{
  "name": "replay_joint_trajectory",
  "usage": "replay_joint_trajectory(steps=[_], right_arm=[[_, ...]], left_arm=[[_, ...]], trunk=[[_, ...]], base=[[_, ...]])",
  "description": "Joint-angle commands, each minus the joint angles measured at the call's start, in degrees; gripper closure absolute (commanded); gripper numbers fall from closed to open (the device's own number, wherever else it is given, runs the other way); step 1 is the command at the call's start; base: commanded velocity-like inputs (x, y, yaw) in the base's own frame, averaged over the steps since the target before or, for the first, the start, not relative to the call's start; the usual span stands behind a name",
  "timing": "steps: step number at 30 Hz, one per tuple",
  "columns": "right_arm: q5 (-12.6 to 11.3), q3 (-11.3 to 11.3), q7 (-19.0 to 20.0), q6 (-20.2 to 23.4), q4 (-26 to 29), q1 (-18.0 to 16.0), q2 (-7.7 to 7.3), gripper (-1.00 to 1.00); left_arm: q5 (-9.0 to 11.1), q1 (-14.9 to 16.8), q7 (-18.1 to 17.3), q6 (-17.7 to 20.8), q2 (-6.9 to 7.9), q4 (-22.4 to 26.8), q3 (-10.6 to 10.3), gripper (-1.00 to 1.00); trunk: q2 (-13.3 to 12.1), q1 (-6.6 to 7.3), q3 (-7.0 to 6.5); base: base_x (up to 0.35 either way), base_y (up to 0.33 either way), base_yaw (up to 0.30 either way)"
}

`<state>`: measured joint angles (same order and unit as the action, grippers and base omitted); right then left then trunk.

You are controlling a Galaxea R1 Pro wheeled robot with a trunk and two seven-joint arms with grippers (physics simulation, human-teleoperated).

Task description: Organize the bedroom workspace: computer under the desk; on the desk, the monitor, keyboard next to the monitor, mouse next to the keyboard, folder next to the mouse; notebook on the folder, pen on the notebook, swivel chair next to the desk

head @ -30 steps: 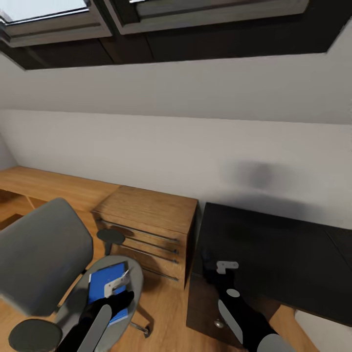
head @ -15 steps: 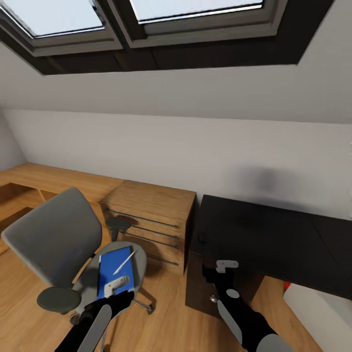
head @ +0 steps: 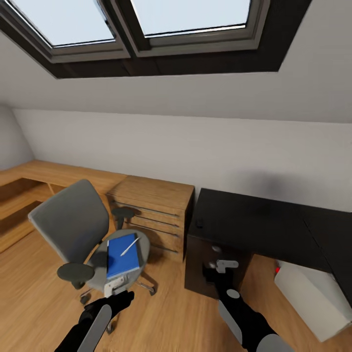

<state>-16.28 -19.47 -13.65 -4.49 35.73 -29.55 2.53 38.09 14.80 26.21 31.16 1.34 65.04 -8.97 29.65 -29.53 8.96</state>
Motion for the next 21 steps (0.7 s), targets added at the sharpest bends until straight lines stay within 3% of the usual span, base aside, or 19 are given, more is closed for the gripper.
replay_joint_trajectory(steps=[1,17,21], right_arm=[[-0.61,-0.39,-0.39,-0.47,-0.04,-0.07,-0.05,-1.00],[-0.60,-0.39,-0.39,-2.55,-0.13,-0.07,-0.24,-1.00],[-0.60,-0.39,-0.34,-2.90,-0.16,-0.07,-0.24,-1.00]], left_arm=[[0.59,0.05,0.59,0.01,0.07,0.08,-0.18,-1.00],[0.63,0.05,0.47,-1.88,0.07,0.07,-0.17,-1.00],[0.66,0.05,0.40,-1.89,0.07,0.06,-0.17,-1.00]], trunk=[[-0.31,0.23,-0.08],[-6.73,3.75,-3.10],[-6.73,3.75,-3.40]], base=[[-0.344,0.000,0.000],[-0.345,0.000,-0.003],[-0.346,0.000,-0.047]])
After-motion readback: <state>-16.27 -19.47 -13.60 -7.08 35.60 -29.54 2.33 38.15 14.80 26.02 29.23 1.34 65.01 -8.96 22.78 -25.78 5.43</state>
